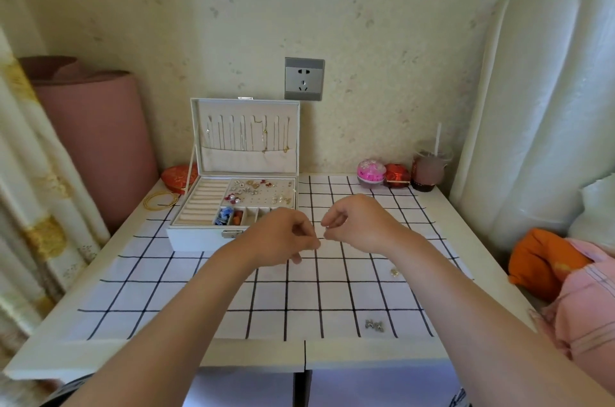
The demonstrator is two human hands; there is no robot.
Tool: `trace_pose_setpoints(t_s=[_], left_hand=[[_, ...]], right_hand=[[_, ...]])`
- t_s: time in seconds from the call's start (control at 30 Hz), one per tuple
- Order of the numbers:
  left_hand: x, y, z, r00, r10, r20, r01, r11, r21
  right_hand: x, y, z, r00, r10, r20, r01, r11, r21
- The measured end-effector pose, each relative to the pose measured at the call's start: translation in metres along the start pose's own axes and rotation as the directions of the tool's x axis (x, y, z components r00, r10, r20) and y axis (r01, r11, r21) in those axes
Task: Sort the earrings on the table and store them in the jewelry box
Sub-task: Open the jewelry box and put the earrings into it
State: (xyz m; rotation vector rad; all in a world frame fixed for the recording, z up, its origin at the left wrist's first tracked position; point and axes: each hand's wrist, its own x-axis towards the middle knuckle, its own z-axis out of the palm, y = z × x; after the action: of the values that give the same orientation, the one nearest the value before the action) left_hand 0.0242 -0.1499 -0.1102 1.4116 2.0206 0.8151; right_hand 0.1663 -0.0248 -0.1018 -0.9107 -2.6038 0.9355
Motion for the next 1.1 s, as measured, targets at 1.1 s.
trace_pose_setpoints(t_s=[1.1], left_hand=[[0.032,-0.075,-0.102,0.840,-0.158,-0.518,-0.127,0.873,-0.472]], right_hand=[[0.130,-0.061,0.058,0.954,-0.179,-0.241,0.157,0.982,-0.107]])
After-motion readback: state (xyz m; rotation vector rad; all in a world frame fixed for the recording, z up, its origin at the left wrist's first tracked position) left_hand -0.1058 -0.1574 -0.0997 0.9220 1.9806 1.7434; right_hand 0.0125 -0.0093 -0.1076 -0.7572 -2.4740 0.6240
